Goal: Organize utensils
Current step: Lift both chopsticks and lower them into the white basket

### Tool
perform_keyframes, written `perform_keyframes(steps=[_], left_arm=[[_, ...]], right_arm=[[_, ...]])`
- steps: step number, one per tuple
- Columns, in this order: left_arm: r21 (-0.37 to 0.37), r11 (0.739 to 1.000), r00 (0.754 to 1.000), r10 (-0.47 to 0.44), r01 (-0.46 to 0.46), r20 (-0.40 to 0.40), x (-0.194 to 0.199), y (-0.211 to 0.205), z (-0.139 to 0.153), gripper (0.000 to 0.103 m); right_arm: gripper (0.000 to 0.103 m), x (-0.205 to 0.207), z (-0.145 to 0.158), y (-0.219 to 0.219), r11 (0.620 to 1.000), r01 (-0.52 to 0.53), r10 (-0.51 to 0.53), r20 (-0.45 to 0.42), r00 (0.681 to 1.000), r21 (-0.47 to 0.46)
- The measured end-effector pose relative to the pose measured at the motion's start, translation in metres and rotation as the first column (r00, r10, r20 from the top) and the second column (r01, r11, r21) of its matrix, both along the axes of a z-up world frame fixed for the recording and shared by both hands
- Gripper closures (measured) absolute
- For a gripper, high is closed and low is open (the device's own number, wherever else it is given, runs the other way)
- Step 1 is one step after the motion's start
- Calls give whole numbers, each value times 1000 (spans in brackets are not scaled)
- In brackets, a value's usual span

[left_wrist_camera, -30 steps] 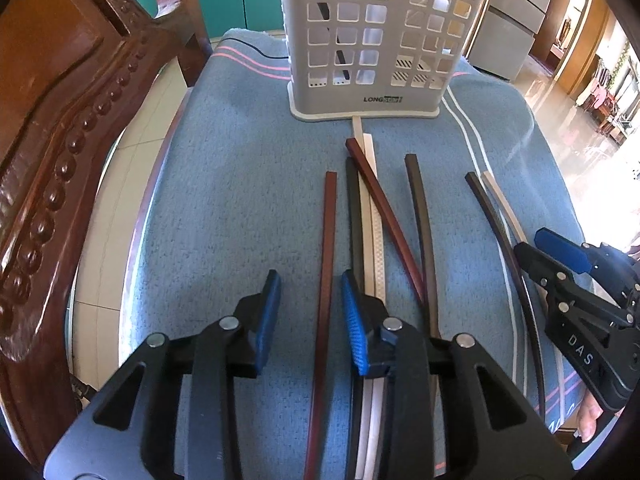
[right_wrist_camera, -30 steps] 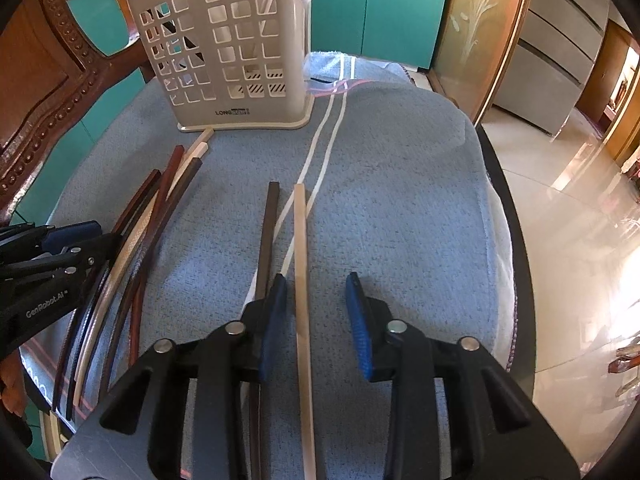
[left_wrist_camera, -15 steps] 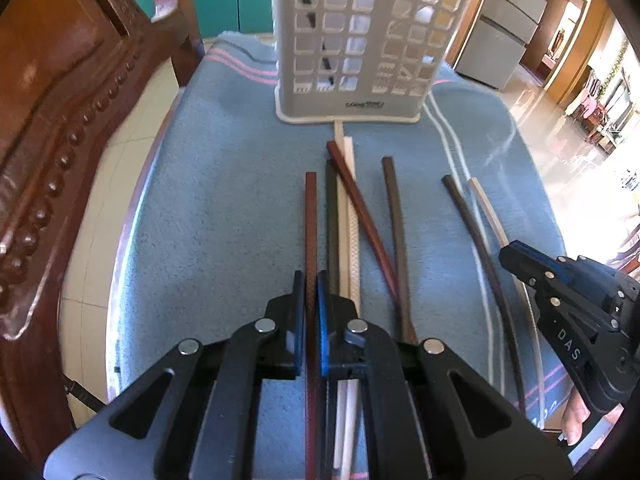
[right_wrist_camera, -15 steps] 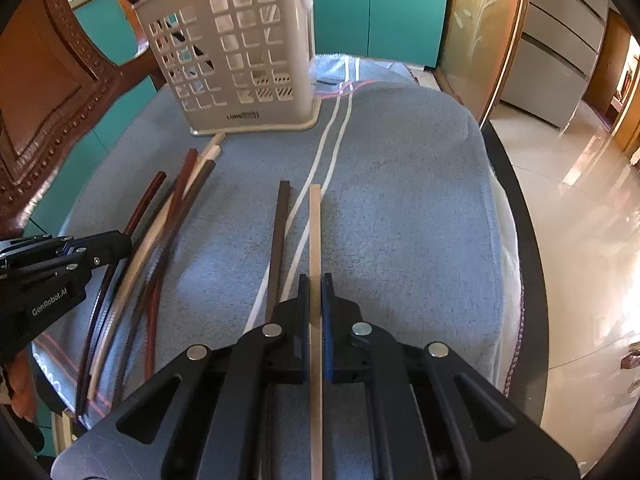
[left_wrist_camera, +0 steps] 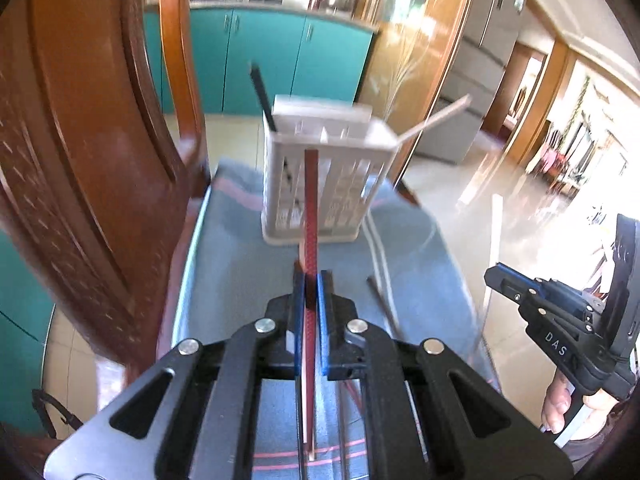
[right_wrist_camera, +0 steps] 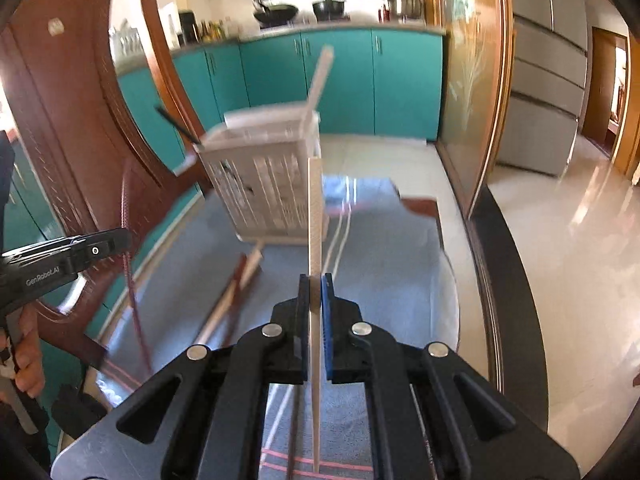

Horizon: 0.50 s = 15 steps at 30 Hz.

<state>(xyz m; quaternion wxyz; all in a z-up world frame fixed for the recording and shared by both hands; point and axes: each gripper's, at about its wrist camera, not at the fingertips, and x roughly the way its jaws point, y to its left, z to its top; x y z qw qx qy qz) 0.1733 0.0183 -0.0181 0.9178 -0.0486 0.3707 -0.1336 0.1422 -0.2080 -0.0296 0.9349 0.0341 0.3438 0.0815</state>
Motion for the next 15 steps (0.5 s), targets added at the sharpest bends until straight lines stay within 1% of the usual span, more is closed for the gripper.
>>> perform_keyframes(steps=[3,4,6,9,12,15], left_arm=[[-25,1000,999,1,0,41,-7,5,20,96],[-31,1000,999,-1,2,52,-7,6,26,96],[-53,999,997,-7,11,76,-6,9,42,96],[-57,998,992,-3,10,125,-2,10,69,96],[-58,998,981,6,6,196,8,9,102,96],[-68,997,960,41,-23,277,23,7,139,96]], right_arm=[[96,-4,21,-2,1000,-20,19,43,999,24],[96,-6,38,-3,999,-34,32,83,996,31],[97,-4,53,-4,999,-39,36,121,992,27],[96,4,87,-4,998,-50,44,194,980,27],[96,18,121,-4,997,-57,42,271,962,48],[96,33,150,-4,993,-66,31,330,944,95]])
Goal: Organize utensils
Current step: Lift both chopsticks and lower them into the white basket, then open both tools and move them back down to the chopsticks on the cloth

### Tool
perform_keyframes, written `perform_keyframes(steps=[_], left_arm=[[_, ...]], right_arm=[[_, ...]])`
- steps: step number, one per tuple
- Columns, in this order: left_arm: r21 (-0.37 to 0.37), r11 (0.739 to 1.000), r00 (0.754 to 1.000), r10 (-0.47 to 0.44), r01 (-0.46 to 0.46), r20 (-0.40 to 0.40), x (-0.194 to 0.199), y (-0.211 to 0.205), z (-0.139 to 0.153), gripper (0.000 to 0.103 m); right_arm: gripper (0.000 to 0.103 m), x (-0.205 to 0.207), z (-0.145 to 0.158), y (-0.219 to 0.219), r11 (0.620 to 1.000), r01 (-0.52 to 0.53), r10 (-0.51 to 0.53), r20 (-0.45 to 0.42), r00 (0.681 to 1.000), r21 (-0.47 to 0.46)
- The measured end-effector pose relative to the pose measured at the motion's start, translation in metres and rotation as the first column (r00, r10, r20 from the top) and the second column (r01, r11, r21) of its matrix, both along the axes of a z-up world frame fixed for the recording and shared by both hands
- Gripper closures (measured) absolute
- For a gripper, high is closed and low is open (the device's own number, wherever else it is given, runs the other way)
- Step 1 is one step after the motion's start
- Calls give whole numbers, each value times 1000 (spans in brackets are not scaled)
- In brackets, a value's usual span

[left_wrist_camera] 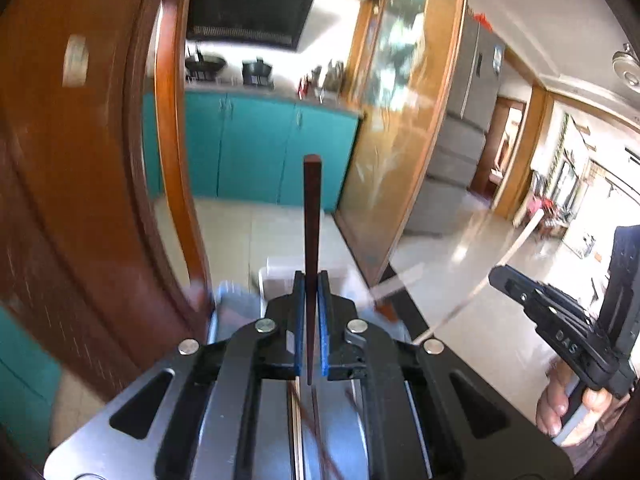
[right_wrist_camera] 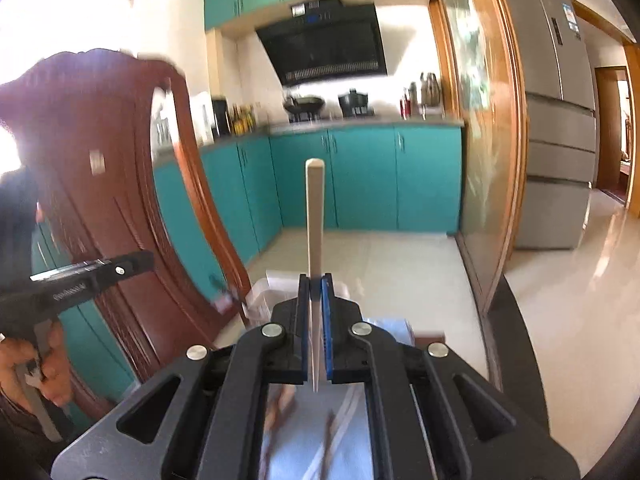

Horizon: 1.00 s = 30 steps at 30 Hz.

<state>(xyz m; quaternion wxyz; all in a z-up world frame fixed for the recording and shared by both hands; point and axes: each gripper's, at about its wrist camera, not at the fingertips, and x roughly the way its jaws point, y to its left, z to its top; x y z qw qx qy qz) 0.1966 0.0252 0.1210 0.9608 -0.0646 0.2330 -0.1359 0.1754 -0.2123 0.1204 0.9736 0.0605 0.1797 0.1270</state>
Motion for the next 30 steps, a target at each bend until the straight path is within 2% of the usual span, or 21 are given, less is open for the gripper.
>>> perform_keyframes(steps=[2,5,8,10,14,19,27,30], left_arm=[[-14,999,998,29,-29,46,9,-2,18,96],[-34,996,993,80,-78,84,33,-5,29,96],[-45,991,987,128,-125,92,58,-10,21,96],[-32,989,987,145,-143,66,77,-15,3,96],[5,988,988,154,-154,-4,93,-19,-30,96],[30,988,988,153,-152,-35,95,-20,-48,96],[40,990,989,139,-137,-46,91,-21,-59,96],[26,991,990,136,-135,-48,84,-17,-61,96]], right_arm=[[96,12,12,2,1000,9,-10,29,1000,21],[96,31,23,5,998,25,-30,84,996,56],[96,46,19,13,996,31,-42,129,991,81],[97,58,8,19,997,45,-54,140,989,67],[97,79,-26,27,998,67,-68,81,994,18],[97,92,-65,31,998,61,-61,-1,998,-17],[96,82,-84,30,999,48,-49,-57,997,-25],[92,71,-83,32,999,41,-42,-53,998,-28]])
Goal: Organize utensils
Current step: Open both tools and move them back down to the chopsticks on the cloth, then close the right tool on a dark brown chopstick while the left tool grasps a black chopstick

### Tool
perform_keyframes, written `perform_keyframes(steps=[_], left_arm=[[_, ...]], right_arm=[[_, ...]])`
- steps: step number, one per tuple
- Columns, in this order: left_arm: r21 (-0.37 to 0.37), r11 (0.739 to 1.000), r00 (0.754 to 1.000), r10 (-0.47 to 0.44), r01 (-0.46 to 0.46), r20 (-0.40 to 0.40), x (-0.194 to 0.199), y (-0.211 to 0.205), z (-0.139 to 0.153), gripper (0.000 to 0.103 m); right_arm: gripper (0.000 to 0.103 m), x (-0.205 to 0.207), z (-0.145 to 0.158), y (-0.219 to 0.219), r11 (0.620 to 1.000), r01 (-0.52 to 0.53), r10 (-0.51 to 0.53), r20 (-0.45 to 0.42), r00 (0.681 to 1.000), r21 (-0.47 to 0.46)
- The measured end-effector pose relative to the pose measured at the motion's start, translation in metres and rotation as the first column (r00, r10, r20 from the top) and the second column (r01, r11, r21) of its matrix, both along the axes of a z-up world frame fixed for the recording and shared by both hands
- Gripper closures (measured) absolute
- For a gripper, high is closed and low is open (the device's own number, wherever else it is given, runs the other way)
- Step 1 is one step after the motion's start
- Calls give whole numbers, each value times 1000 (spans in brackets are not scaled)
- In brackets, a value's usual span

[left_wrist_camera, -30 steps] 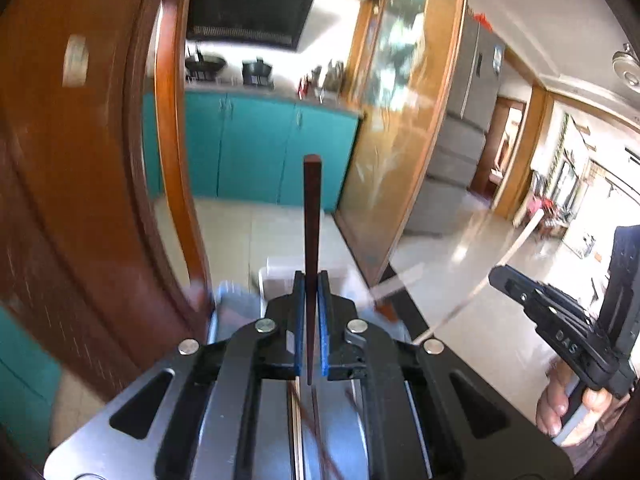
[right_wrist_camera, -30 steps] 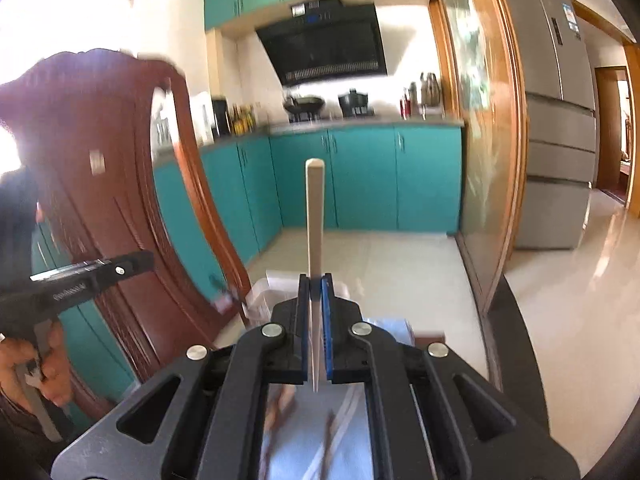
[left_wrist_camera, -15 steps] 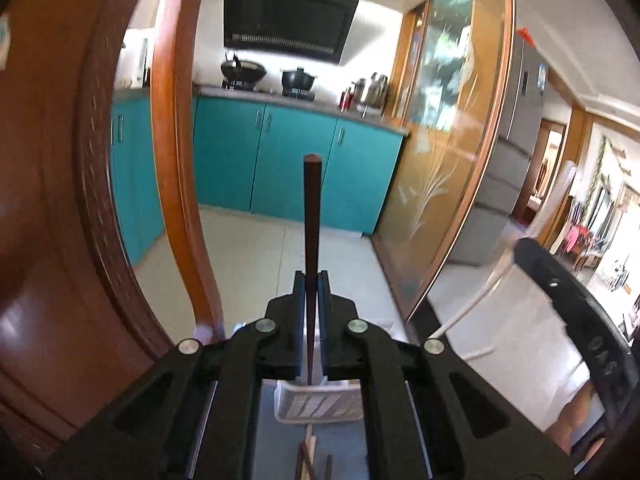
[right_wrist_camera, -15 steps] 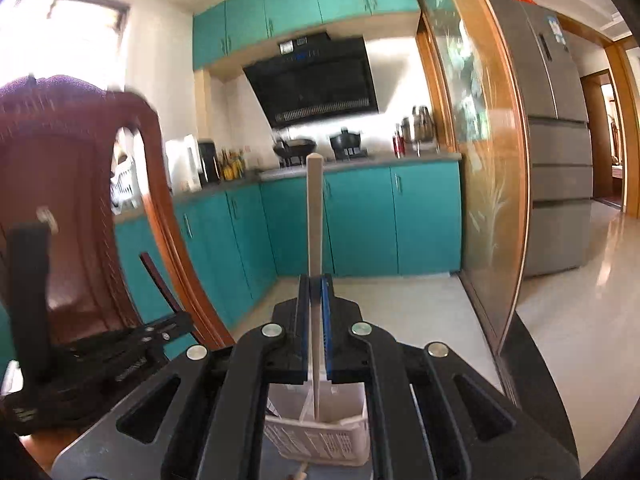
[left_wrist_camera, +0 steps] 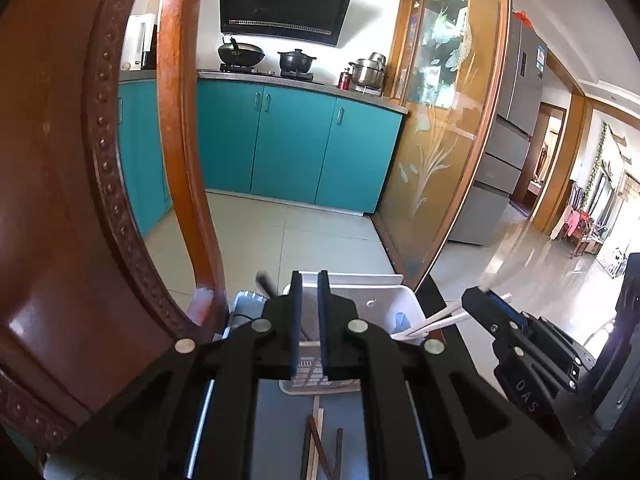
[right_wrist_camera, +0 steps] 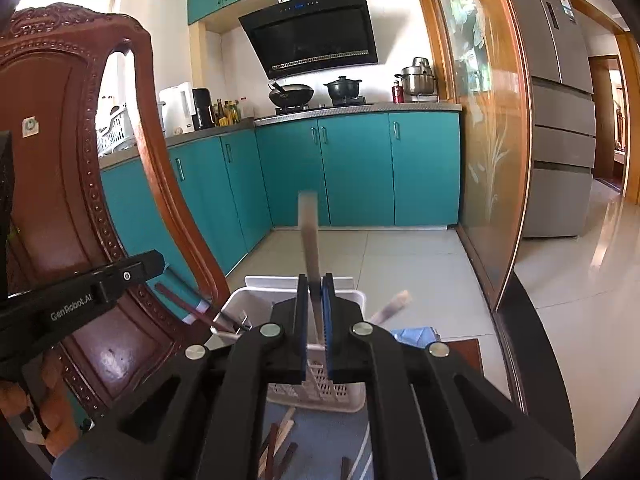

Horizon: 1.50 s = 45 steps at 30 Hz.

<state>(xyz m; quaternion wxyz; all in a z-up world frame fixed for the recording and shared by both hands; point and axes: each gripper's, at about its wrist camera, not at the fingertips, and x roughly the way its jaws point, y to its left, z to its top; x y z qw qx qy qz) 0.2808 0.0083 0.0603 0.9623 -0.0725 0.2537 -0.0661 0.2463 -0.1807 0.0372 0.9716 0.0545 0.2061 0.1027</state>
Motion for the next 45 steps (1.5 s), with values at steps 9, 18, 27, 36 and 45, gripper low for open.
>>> perform_keyframes(steps=[9,18,27,36,45], left_arm=[[-40,998,998,-59,58,-24,-59,8,-27,70],[40,989,932,-121,143,-343,-77,-5,-152,69],[41,983,885,-144,180,-443,-87,-13,-192,69],[33,986,860,-126,163,-494,-78,-9,-207,69],[50,984,863,-122,168,-490,-79,-10,-209,68]], right_arm=[[53,-106,-4,-11,999,-39,36,124,992,20],[51,-100,-123,-9,990,28,-69,-298,952,-137],[51,-84,-164,3,984,23,-105,-468,878,-178],[51,-81,-178,4,981,26,-125,-521,844,-194],[51,-79,-183,7,975,21,-138,-526,839,-222]])
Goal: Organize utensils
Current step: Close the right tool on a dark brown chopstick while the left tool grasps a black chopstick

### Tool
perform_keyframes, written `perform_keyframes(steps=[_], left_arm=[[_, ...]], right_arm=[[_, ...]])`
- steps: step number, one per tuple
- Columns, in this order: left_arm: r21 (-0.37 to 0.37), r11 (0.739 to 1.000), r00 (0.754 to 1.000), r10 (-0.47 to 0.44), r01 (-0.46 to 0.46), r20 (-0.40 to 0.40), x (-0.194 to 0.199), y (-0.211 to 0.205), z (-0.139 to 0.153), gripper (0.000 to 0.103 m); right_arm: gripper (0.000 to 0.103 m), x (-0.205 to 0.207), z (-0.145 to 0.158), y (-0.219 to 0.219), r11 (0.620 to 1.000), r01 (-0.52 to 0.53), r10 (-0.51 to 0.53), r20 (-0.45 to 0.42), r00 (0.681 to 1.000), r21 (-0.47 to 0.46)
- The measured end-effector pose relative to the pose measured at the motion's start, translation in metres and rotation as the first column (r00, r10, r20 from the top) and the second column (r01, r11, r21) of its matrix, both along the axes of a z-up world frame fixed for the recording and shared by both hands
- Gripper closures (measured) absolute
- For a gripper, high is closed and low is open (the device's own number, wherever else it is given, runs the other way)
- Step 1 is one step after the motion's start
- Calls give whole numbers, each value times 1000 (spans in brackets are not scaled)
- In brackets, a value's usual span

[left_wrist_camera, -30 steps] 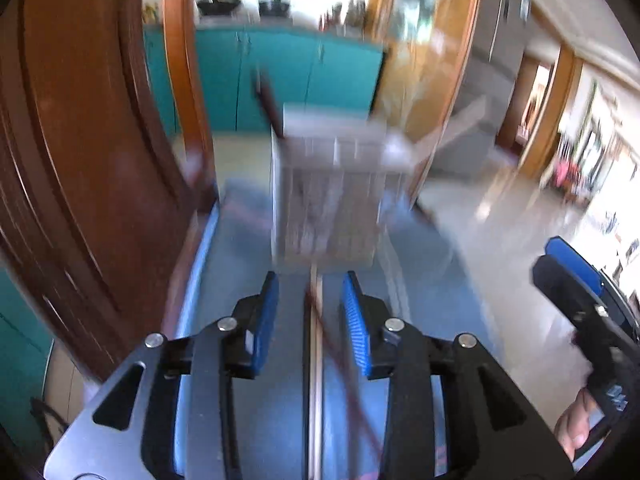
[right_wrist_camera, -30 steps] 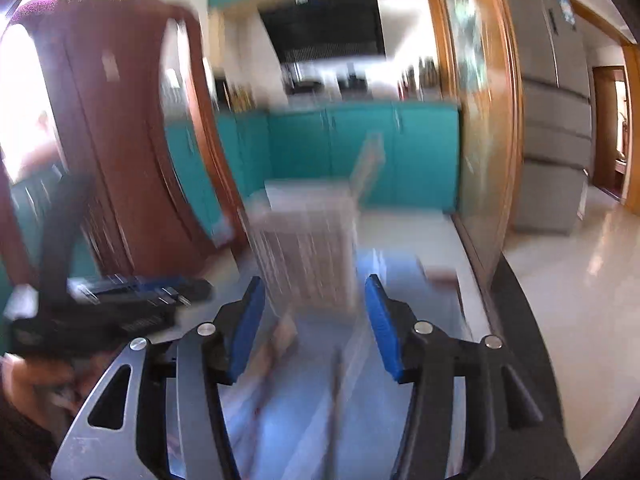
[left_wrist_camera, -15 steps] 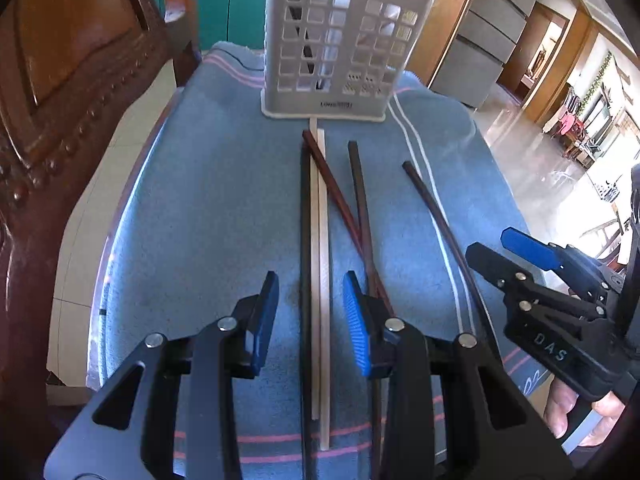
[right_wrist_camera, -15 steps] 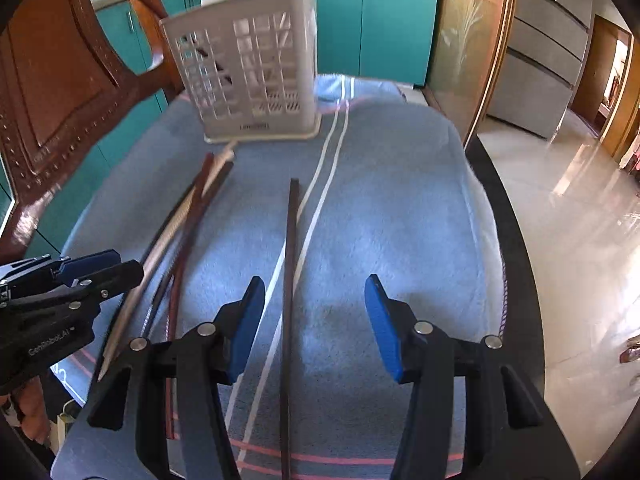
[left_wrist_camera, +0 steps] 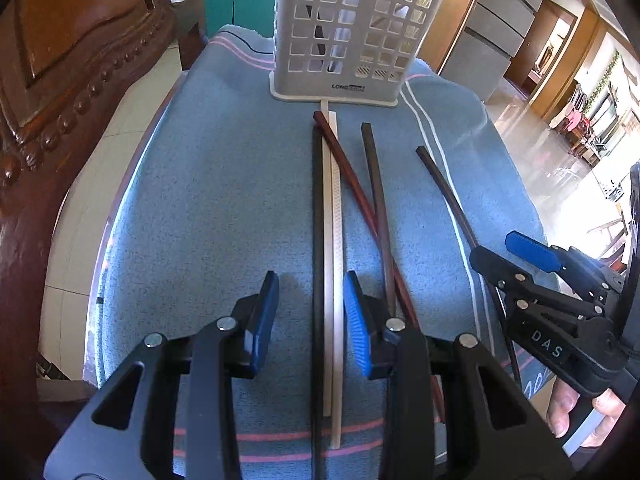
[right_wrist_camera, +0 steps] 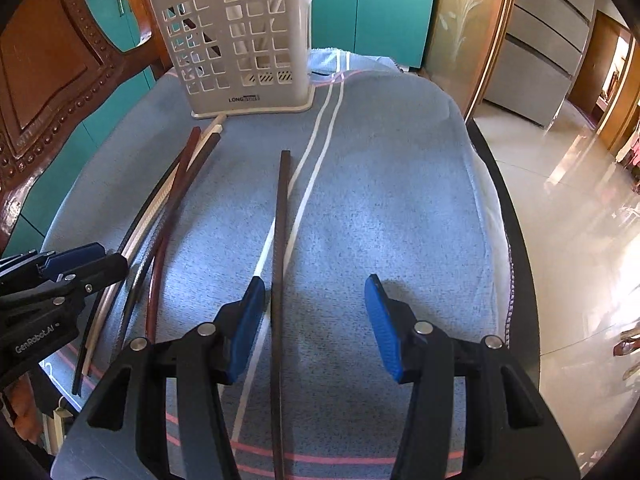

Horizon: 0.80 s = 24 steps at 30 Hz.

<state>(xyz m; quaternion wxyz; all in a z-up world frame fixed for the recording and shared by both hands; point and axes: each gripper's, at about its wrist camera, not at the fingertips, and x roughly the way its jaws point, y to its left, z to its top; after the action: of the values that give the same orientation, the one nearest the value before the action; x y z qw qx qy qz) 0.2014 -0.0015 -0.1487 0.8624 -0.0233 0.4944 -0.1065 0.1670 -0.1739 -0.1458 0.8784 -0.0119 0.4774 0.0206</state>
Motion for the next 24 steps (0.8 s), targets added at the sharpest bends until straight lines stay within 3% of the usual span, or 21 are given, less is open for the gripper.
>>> perform_keyframes(steps=[5,8,11,16,20,22,24], left_arm=[[6,1000,1000,1,-1,1,-2,-1,2,74],[-12,1000,1000,1,-1,-6,-1,2,2,85],[-17,1000,1000,2,-2,-5,-2,3,2,86],[-21,1000,1000,3,-3,-6,-4,4,2,86],[-43,999,1000,2,-2,-13,-7,5,3,87],[-48,999,1000,2,-3,-6,-10,5,5,96],[-54,999,1000,-1,1,2,-13,6,9,96]], right_arm=[[53,1,-1,0,1000,8,-7,6,1000,-5],[62,3,-1,-1,1000,22,-22,11,1000,0],[71,3,0,0,1000,26,-26,16,1000,1],[95,3,0,-1,1000,24,-24,19,1000,9],[96,1,1,-4,999,30,-31,23,999,17],[97,0,1,-5,999,35,-36,23,999,25],[97,0,2,-7,999,41,-42,22,999,28]])
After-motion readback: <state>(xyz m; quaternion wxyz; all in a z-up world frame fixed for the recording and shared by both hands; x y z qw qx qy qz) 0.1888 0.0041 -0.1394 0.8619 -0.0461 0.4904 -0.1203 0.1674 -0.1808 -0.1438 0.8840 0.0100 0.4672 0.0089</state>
